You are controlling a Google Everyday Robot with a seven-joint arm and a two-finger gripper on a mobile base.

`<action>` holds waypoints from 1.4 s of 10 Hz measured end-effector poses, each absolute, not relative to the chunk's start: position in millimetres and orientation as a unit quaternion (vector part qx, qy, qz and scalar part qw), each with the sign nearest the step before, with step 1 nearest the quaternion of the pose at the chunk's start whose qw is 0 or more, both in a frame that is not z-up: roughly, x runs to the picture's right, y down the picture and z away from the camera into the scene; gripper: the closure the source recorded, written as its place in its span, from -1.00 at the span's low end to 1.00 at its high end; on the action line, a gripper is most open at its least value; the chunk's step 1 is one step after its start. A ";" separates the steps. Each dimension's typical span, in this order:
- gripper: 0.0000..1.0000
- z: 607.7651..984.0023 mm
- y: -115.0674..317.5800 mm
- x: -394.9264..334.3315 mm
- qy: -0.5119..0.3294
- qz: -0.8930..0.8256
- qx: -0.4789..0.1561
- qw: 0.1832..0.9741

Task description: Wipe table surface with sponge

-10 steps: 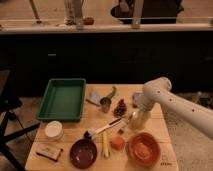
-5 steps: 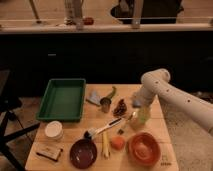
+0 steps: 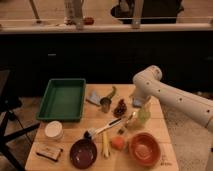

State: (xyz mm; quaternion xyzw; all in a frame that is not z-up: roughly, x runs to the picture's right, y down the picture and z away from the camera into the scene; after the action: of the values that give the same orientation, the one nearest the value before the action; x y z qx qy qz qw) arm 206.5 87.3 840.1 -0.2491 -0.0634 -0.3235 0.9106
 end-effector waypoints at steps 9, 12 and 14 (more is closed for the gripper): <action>-0.60 888.5 41.2 228.1 -0.055 -0.385 -0.217 0.895; -0.60 898.7 38.5 230.4 -0.082 -0.380 -0.217 0.895; -0.60 906.5 42.6 234.5 -0.103 -0.374 -0.222 0.895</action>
State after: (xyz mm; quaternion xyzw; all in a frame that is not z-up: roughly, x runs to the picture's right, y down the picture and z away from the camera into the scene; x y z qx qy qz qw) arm 234.5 42.6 906.5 -0.2217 -0.1033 -0.3741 0.8945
